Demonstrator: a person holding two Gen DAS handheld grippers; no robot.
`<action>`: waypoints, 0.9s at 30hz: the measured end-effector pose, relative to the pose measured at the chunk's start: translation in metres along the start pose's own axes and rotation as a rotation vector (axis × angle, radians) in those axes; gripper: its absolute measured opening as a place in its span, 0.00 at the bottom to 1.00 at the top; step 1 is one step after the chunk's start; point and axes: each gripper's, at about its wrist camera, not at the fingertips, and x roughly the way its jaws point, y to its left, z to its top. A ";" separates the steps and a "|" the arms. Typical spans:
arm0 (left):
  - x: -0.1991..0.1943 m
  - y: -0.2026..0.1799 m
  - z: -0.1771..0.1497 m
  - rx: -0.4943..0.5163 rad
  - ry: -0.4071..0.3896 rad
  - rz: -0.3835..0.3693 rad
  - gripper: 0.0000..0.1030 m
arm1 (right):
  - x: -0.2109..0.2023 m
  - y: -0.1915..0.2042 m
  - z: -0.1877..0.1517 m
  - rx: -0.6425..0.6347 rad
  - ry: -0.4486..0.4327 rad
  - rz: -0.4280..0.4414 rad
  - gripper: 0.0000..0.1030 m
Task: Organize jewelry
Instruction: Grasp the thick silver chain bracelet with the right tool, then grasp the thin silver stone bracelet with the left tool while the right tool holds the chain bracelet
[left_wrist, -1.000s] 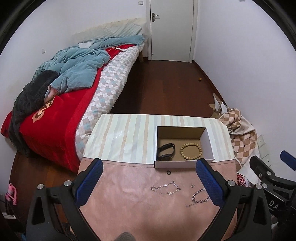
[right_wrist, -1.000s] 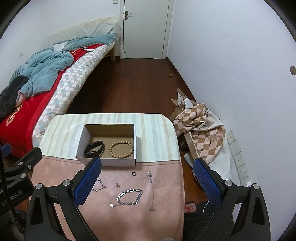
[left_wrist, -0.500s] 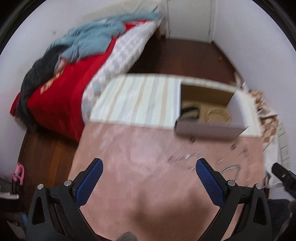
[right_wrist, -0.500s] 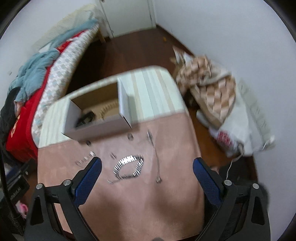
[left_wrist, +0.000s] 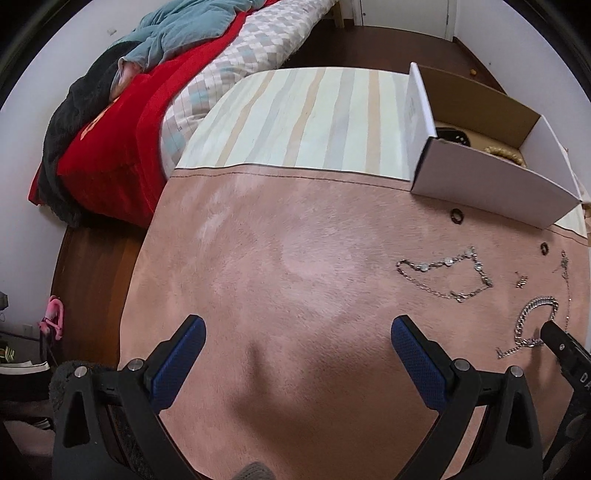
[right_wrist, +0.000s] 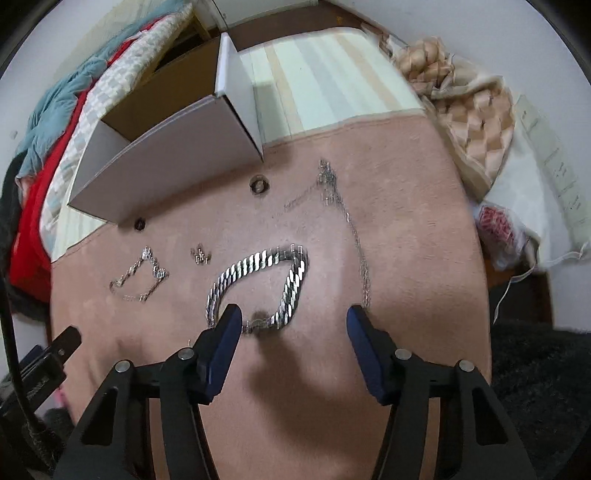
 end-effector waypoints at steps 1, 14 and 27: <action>0.003 0.000 0.001 -0.002 0.005 -0.002 0.99 | 0.002 0.003 0.000 -0.008 -0.005 -0.010 0.56; 0.025 0.000 0.014 -0.047 0.079 -0.111 0.99 | -0.008 0.002 0.003 -0.036 -0.073 -0.010 0.08; 0.047 -0.030 0.040 -0.008 0.118 -0.268 0.99 | -0.042 -0.001 0.018 0.013 -0.128 0.072 0.08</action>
